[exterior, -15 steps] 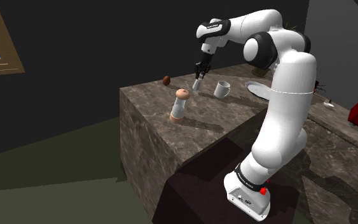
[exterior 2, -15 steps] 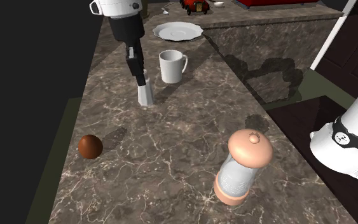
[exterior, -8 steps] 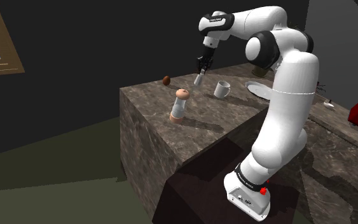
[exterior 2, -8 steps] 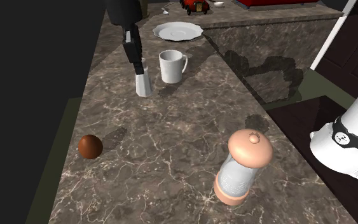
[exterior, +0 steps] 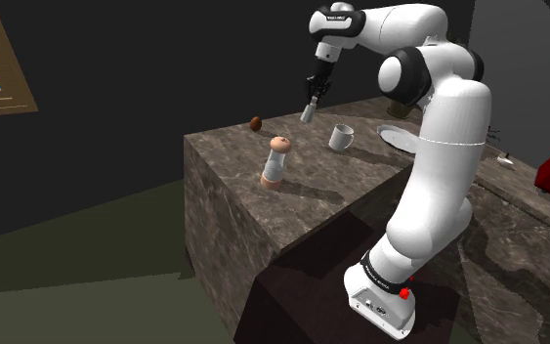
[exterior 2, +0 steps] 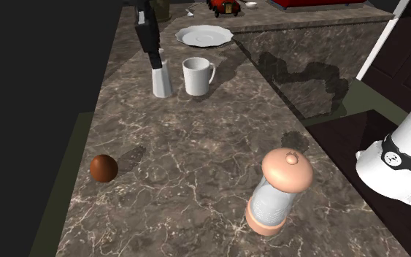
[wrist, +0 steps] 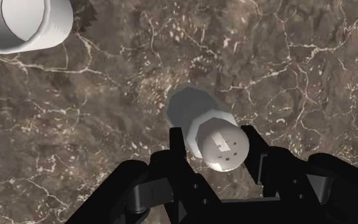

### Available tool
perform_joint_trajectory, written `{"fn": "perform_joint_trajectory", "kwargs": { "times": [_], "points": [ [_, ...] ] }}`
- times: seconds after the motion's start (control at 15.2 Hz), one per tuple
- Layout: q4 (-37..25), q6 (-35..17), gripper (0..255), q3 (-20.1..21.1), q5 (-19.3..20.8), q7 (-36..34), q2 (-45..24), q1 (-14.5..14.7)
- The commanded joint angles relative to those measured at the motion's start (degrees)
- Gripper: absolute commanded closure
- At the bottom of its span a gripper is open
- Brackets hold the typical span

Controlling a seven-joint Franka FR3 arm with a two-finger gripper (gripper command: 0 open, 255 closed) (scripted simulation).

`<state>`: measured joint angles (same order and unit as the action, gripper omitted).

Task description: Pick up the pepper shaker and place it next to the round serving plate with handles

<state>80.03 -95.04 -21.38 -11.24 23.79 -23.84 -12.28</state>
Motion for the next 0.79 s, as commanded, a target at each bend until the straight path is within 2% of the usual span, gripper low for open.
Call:
{"fn": "perform_joint_trajectory", "kwargs": {
  "times": [0.0, 0.73],
  "points": [
    [-1.3, 1.47, 255, -0.04, 0.08, -0.17, 0.17, -0.07],
    [-11.81, 10.64, 255, -0.14, -0.27, -0.76, -1.13, -1.36]
  ]
}}
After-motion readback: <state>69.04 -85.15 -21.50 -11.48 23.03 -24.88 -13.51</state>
